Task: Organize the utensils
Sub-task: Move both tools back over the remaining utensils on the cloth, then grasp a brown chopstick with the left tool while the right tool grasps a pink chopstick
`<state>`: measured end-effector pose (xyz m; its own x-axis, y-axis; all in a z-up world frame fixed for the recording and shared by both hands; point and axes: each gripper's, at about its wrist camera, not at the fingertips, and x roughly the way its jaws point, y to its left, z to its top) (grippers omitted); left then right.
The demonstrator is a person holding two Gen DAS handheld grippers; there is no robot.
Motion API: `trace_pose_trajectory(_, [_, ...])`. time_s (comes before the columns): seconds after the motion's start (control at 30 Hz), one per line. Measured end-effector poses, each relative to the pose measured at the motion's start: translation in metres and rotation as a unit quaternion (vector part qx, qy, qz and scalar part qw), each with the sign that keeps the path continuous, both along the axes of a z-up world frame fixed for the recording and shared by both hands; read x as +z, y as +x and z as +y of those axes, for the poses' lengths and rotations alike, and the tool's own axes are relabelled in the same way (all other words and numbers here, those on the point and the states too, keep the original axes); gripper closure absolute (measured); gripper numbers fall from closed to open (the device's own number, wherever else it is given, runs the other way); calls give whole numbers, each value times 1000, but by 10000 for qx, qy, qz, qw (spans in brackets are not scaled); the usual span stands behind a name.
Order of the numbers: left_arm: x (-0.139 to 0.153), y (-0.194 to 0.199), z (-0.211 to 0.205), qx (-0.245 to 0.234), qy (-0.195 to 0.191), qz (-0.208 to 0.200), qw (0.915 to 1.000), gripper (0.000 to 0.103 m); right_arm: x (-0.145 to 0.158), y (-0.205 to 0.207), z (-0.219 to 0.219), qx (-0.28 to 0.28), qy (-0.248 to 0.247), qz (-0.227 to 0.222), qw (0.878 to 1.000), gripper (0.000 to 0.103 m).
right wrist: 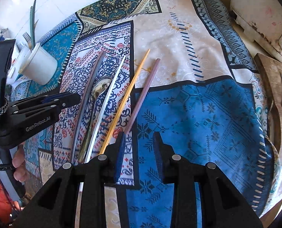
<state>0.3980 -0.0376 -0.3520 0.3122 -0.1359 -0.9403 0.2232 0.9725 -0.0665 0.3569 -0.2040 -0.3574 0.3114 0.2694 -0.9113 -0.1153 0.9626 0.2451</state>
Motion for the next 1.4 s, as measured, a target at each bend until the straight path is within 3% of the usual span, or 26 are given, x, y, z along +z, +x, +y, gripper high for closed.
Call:
trace_pose_trajectory(0.33, [-5,20,-4,-43,-50,71,10000,87,-11,18,14,-105,29,106,9999,76])
trace_pose_trajectory(0.47, [-7,24,-13,-198,217,20,9996,90,-11,20,17,-74,-22,-10,10000,76])
trace_pose_trajectory(0.57, [-8,23,-18,-389,402,-21,9984,94,-11,18,20,93,-275,-132,9995,85])
trace_pose_trajectory(0.6, [-9,24,-18,-435,387,7,9983,96,-11,17,21,221,-343,-157,9990,94])
trace_pose_trajectory(0.97, [-9,11,-19,-1204,509,547,9899,99,-16,21,2,512,-191,135,9984,96])
trace_pose_trajectory(1.1, [-10,11,-18,-1200,518,680,9891,99,-17,33,2,314,-55,369,9988,96])
trace_pose_trajectory(1.4, [-10,22,-19,-1098,350,894,9893,99,-15,39,23,518,-530,162,9971,96])
